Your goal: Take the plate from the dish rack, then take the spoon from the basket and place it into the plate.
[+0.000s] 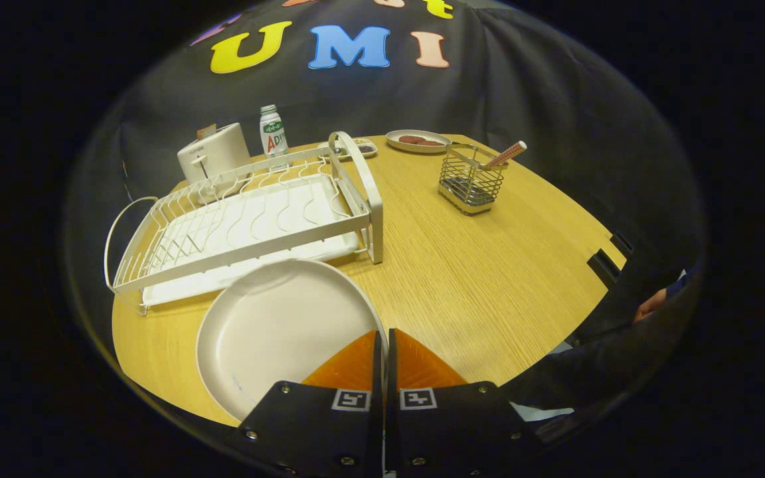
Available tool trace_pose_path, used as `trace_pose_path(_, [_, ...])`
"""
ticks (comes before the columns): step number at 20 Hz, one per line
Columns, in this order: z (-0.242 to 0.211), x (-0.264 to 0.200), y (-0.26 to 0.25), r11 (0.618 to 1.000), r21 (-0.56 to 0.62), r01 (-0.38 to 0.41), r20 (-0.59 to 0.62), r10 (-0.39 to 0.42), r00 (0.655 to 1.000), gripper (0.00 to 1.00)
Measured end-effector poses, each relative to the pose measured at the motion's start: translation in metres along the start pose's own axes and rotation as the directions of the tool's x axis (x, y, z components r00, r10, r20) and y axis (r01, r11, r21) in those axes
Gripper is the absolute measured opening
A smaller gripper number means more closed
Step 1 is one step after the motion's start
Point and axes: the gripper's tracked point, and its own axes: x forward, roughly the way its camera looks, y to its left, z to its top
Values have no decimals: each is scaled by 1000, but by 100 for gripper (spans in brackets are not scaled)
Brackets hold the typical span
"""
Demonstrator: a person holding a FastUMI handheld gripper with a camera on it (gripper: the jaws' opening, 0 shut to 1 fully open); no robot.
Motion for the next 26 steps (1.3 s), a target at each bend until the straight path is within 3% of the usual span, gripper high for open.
trace_pose_path(6, [24, -1, -12, 999, 19, 32, 48, -33, 998, 3])
trace_pose_path(17, [144, 12, -86, 981, 85, 172, 229, -188, 955, 3])
trace_pose_path(19, [162, 17, -106, 975, 89, 203, 247, -219, 944, 29])
trace_pose_path(21, [178, 24, -124, 973, 89, 213, 266, -230, 936, 30])
trace_pose_path(22, [185, 29, -132, 972, 87, 219, 272, -234, 933, 36])
trace_pose_path(26, [204, 43, -161, 971, 76, 226, 286, -238, 928, 36])
